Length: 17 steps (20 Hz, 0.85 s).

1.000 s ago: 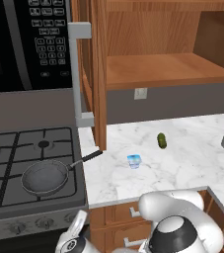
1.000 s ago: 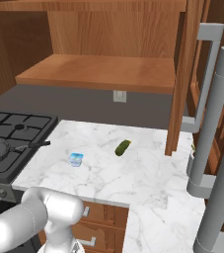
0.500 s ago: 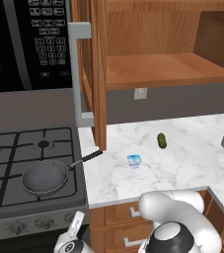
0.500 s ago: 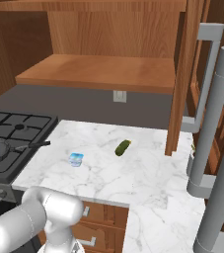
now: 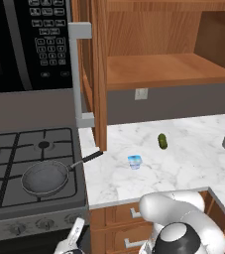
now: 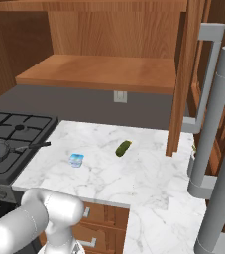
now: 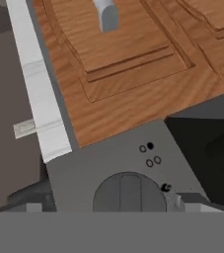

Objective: Pick the pan from the cabinet and place it on the stove. Then turn on the stove burner for the pan.

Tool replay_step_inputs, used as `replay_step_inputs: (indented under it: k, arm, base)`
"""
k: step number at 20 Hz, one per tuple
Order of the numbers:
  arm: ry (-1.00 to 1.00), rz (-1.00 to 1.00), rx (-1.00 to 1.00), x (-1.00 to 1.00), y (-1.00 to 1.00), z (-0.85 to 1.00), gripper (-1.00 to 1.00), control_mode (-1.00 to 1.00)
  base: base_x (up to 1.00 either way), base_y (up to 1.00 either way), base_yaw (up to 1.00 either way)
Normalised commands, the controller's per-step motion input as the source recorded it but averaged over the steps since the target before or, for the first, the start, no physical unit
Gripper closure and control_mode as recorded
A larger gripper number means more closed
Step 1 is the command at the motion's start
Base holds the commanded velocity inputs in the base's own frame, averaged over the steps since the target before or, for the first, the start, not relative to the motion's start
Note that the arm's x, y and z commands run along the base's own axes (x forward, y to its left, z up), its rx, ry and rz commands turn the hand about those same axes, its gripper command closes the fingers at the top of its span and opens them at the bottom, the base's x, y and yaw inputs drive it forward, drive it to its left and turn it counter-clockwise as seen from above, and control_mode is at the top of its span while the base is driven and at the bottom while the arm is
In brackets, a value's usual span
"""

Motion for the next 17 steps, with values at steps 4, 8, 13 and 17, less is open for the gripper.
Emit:
replay_step_inputs:
  k: [4, 8, 13, 17]
  arm:
    - [0.00, 0.00, 0.00, -0.63, 0.04, 0.18, -1.00, -1.00]
    - [-0.03, 0.00, 0.00, -0.52, 0.00, 0.41, -1.00, -1.00]
    - [-0.04, 0.00, 0.00, -0.31, 0.00, 0.48, -1.00, -1.00]
    - [-0.06, 0.00, 0.00, -0.24, -0.02, 0.33, -1.00, -1.00]
  base:
    - [0.00, 0.00, 0.00]
    - [0.00, 0.00, 0.00]
    - [0.00, 0.00, 0.00]
    - [0.00, 0.00, 0.00]
